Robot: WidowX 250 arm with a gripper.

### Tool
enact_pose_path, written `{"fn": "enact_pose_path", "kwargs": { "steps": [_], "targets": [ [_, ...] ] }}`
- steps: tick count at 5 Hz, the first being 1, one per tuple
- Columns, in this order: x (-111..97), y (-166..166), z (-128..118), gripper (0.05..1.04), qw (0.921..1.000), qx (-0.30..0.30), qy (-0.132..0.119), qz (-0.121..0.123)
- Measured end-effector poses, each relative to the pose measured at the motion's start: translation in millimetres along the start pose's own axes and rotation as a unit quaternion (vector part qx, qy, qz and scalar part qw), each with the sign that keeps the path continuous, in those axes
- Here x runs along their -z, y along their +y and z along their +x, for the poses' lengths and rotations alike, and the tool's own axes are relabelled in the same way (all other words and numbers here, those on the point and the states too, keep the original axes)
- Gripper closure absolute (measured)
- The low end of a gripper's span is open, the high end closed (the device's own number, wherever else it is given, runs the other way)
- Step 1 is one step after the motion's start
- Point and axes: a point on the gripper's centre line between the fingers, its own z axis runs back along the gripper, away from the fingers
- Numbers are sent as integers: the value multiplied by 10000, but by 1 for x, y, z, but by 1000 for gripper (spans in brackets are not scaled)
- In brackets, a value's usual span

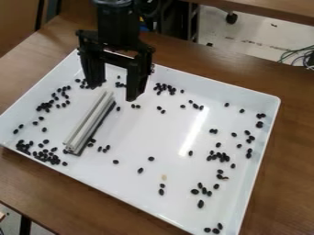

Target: Sweep into pile

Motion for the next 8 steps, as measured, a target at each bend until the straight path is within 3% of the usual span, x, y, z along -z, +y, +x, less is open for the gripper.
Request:
{"fn": "enact_pose_path", "kwargs": {
  "steps": [1, 2, 4, 5, 6, 7, 8],
  "targets": [
    [8, 0, -2, 83, 9999, 4, 138, 9],
    [29, 8, 1, 83, 9995, 298, -48, 25],
    [64, 56, 5, 83, 9995, -132, -129, 255],
    [86, 64, 11, 83, 9993, -75, -134, 346],
    [99, 62, 14, 86, 9994, 26, -189, 285],
    [103, 61, 12, 152, 9995, 37, -199, 257],
    [110, 63, 8, 454, 9997, -38, -225, 133]
  ]
}}
